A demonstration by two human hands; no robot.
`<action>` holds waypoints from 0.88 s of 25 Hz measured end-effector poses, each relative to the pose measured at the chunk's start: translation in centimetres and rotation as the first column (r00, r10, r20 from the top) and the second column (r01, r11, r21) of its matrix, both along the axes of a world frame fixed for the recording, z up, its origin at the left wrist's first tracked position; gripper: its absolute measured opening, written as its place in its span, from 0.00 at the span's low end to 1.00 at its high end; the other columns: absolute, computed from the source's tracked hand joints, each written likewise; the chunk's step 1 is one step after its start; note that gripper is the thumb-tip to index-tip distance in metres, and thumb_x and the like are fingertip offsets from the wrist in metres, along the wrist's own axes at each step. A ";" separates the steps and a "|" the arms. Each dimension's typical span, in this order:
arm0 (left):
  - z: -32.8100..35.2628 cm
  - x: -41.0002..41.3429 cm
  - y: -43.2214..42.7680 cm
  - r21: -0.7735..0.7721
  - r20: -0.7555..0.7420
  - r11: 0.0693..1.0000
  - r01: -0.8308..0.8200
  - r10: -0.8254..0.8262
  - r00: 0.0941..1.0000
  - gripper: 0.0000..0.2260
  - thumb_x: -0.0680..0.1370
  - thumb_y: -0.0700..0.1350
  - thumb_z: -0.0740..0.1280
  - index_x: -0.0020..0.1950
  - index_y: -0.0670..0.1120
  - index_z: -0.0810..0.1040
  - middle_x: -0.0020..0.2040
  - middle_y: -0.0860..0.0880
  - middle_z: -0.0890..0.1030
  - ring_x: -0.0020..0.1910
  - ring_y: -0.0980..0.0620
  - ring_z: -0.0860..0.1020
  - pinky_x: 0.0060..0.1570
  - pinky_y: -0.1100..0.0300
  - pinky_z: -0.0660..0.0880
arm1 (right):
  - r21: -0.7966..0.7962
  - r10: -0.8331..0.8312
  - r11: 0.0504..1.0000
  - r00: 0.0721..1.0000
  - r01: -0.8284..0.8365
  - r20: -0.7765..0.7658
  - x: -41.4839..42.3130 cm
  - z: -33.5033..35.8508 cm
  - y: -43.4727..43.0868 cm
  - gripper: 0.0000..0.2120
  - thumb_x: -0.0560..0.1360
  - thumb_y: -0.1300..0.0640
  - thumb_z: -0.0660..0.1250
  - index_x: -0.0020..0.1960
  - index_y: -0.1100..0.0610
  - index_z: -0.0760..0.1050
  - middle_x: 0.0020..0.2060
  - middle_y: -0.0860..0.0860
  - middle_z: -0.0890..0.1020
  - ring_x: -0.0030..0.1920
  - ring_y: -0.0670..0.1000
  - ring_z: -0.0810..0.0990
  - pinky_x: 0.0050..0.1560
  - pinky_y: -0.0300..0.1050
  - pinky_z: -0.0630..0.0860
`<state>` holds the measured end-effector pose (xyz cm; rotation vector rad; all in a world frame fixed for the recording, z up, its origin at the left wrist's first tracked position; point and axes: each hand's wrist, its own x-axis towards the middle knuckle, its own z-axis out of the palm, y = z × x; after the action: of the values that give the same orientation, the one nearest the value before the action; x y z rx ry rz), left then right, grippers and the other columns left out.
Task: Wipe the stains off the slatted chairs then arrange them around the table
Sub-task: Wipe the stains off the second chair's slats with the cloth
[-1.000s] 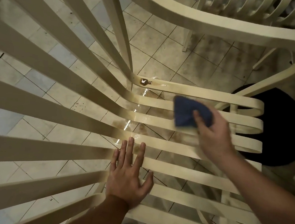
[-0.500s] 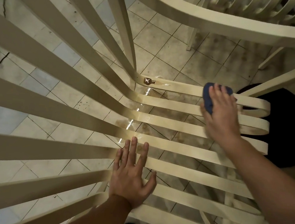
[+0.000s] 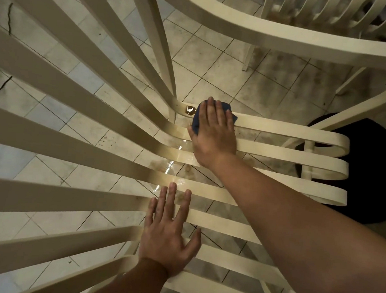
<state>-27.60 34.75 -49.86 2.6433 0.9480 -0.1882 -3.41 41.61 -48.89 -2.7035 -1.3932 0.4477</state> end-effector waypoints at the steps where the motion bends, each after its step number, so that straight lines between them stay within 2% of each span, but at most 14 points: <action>1: 0.0 0.0 0.0 0.003 0.000 1.000 0.002 -0.002 1.000 0.38 0.78 0.63 0.59 0.85 0.51 0.52 0.85 0.44 0.47 0.83 0.42 0.47 0.79 0.45 0.45 | -0.011 0.015 1.000 1.000 -0.015 -0.007 0.2 0.1 0.0 0.34 0.85 0.41 0.44 0.83 0.59 0.39 0.83 0.55 0.40 0.82 0.54 0.37 0.79 0.53 0.34; 5: 0.0 -0.1 0.0 0.004 0.006 1.000 0.001 -0.001 1.000 0.38 0.77 0.63 0.60 0.84 0.51 0.53 0.85 0.44 0.48 0.83 0.43 0.47 0.80 0.45 0.45 | -0.032 0.049 0.998 0.999 -0.048 0.015 1.7 0.3 -3.0 0.35 0.84 0.37 0.40 0.82 0.56 0.36 0.82 0.52 0.37 0.81 0.52 0.35 0.80 0.53 0.35; 10: -0.1 -0.1 0.1 -0.013 0.008 1.000 0.003 -0.003 1.000 0.39 0.78 0.63 0.59 0.85 0.51 0.51 0.85 0.44 0.47 0.83 0.43 0.46 0.80 0.46 0.43 | -0.017 -0.228 0.972 0.960 0.233 0.161 6.2 0.6 -11.6 0.36 0.83 0.34 0.36 0.83 0.55 0.39 0.83 0.54 0.44 0.82 0.54 0.42 0.81 0.58 0.43; 13: 0.0 -0.1 0.1 -0.021 0.006 1.000 0.004 -0.004 1.000 0.39 0.78 0.63 0.59 0.85 0.52 0.50 0.85 0.44 0.45 0.83 0.43 0.45 0.80 0.47 0.41 | -0.003 -0.343 0.937 0.919 0.350 0.195 8.2 0.9 -15.4 0.36 0.82 0.35 0.37 0.83 0.55 0.42 0.83 0.54 0.47 0.82 0.55 0.44 0.81 0.58 0.45; 18: 0.1 -0.1 0.1 -0.014 0.018 1.000 0.001 -0.001 1.000 0.39 0.78 0.64 0.59 0.85 0.52 0.50 0.85 0.44 0.46 0.83 0.43 0.46 0.80 0.46 0.42 | 0.002 -0.382 0.921 0.904 0.389 0.190 7.5 0.8 -13.0 0.34 0.83 0.39 0.43 0.83 0.56 0.45 0.83 0.54 0.49 0.82 0.57 0.45 0.81 0.60 0.44; 22: 0.1 -0.1 0.0 -0.013 0.028 1.000 0.003 -0.003 1.000 0.39 0.78 0.63 0.60 0.85 0.51 0.51 0.85 0.43 0.47 0.83 0.43 0.46 0.79 0.45 0.44 | -0.037 -0.293 0.953 0.944 0.302 0.151 5.9 0.7 -7.8 0.33 0.84 0.38 0.41 0.83 0.54 0.43 0.83 0.52 0.46 0.82 0.57 0.43 0.80 0.62 0.42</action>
<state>-27.70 34.73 -49.78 2.6287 0.9309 -0.1577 2.50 33.85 -48.23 -2.9789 -0.9815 0.2791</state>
